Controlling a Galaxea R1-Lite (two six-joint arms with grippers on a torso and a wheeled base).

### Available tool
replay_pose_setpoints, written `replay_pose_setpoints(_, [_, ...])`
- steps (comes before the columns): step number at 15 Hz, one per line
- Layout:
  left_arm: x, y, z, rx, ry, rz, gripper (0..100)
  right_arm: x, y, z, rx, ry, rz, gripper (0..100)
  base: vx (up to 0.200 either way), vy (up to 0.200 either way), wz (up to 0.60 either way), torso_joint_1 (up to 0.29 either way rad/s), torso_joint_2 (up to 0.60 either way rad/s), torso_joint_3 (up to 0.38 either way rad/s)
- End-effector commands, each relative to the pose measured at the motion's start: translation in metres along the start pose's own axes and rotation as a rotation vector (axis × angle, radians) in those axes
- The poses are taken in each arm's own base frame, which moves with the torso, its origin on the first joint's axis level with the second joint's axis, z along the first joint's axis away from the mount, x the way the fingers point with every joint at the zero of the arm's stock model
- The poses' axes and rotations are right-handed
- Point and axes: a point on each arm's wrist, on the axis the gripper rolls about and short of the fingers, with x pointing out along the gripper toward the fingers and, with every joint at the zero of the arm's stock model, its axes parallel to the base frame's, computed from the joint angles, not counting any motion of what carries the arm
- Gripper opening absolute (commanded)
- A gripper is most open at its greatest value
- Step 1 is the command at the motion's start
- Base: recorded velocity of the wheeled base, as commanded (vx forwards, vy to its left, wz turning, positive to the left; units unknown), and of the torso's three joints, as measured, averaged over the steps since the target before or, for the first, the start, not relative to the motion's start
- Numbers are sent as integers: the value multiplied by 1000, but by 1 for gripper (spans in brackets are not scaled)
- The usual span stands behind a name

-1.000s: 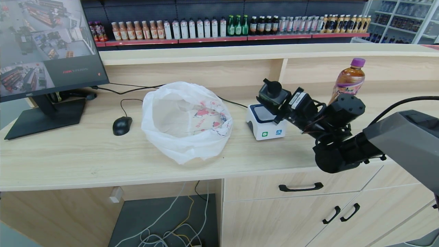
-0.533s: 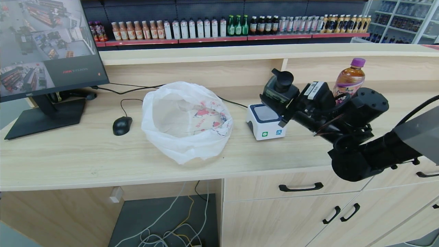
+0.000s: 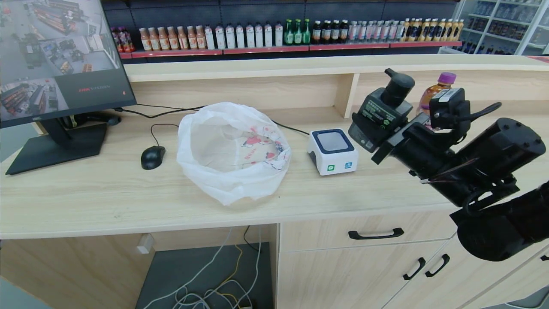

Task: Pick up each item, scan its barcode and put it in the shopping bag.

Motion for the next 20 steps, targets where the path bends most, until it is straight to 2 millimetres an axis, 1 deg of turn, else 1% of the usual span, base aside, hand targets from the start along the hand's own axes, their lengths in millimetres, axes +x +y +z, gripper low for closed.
replay_pose_setpoints(1, [0,0,0,-1,0,1,100,-8,5,13,46,-7,-41,0,0,0,0,0,0,0])
replay_pose_setpoints(2, [0,0,0,0,0,1,100,-12,15,12,110,22,-106,0,0,0,0,0,0,0])
replay_pose_setpoints(3, [0,0,0,0,2,1,100,-14,22,13,138,32,-141,0,0,0,0,0,0,0])
replay_pose_setpoints(4, [0,0,0,0,2,1,100,-17,28,12,161,49,-168,0,0,0,0,0,0,0])
replay_pose_setpoints(5, [0,0,0,0,0,1,100,-19,30,11,171,62,-206,0,0,0,0,0,0,0])
replay_pose_setpoints(8, [0,0,0,0,2,1,100,-22,26,9,169,75,-272,0,0,0,0,0,0,0])
replay_pose_setpoints(10, [0,0,0,0,0,1,100,-21,24,9,163,81,-370,0,0,0,0,0,0,0])
replay_pose_setpoints(12, [0,0,0,-3,0,1,100,-19,22,11,132,74,-382,0,0,0,0,0,0,0])
replay_pose_setpoints(13, [0,0,0,-3,0,1,100,-19,23,9,125,85,-381,0,0,0,0,0,0,0])
replay_pose_setpoints(17, [0,0,0,-3,0,1,100,-8,19,0,127,77,-389,0,0,0,0,0,0,0])
replay_pose_setpoints(20, [0,0,0,-1,0,1,100,-8,16,-4,125,84,-396,0,0,200,0,1,-1,4])
